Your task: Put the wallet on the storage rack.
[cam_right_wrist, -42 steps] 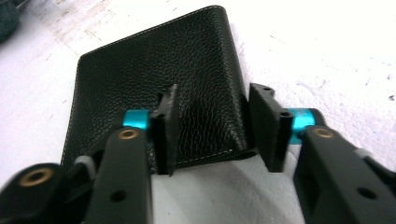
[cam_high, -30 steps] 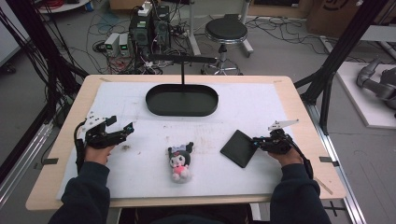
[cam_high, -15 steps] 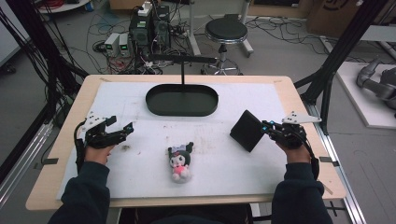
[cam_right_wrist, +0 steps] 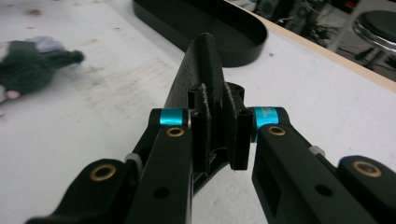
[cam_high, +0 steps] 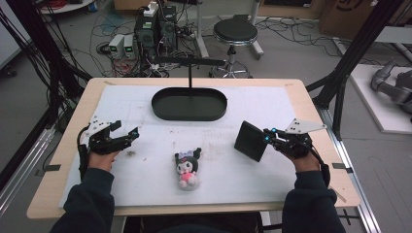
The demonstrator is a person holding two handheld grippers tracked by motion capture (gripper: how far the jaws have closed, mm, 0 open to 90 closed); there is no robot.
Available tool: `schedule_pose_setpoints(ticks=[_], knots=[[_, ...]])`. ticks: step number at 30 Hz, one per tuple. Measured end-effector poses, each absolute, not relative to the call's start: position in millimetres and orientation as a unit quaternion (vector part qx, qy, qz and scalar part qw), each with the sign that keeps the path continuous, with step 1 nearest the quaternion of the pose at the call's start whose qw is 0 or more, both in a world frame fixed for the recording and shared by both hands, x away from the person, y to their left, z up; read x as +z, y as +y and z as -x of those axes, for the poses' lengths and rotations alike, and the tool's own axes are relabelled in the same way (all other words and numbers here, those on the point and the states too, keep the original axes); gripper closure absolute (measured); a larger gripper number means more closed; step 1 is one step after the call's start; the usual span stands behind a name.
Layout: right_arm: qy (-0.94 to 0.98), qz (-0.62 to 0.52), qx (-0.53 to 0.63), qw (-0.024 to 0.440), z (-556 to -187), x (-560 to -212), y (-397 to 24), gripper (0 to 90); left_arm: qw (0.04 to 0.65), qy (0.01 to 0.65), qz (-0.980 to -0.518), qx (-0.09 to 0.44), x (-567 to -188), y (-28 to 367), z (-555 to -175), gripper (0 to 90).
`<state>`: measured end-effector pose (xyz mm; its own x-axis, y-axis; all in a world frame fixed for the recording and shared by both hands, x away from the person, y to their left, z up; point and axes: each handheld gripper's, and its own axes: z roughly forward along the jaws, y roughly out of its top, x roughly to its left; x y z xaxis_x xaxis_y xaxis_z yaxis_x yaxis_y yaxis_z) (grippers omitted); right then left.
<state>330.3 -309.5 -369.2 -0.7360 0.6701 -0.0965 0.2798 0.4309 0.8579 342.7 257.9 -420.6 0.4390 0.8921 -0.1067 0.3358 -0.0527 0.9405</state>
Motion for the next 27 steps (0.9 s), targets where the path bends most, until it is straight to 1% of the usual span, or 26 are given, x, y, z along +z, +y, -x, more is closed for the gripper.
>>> schedule_pose_setpoints(ticks=[2,8,10,11,14,16,27], knots=[[0.820,-0.277,0.451,0.217,-328.0,-370.2,-306.8,79.7,0.515,0.455,-0.674,0.270,-420.4,257.6,-342.7,22.2],[0.825,-0.256,0.453,0.219,-325.0,-370.4,-303.0,76.4,0.515,0.456,-0.674,0.269,-420.6,257.6,-342.8,22.3],[0.825,-0.252,0.455,0.220,-324.4,-371.0,-303.8,73.8,0.514,0.456,-0.675,0.270,-420.6,257.7,-342.8,22.3],[0.824,-0.253,0.455,0.223,-324.4,-371.7,-304.1,70.6,0.514,0.455,-0.675,0.270,-420.6,257.7,-342.9,22.3],[0.823,-0.252,0.456,0.225,-324.6,-372.1,-304.2,70.1,0.515,0.456,-0.674,0.269,-420.8,257.3,-343.0,22.3],[0.823,-0.252,0.457,0.226,-324.6,-372.2,-304.2,67.9,0.514,0.455,-0.675,0.270,-420.8,257.2,-343.1,22.3],[0.822,-0.250,0.459,0.227,-324.6,-372.2,-304.3,66.1,0.513,0.453,-0.678,0.269,-420.8,256.3,-343.0,22.4]])
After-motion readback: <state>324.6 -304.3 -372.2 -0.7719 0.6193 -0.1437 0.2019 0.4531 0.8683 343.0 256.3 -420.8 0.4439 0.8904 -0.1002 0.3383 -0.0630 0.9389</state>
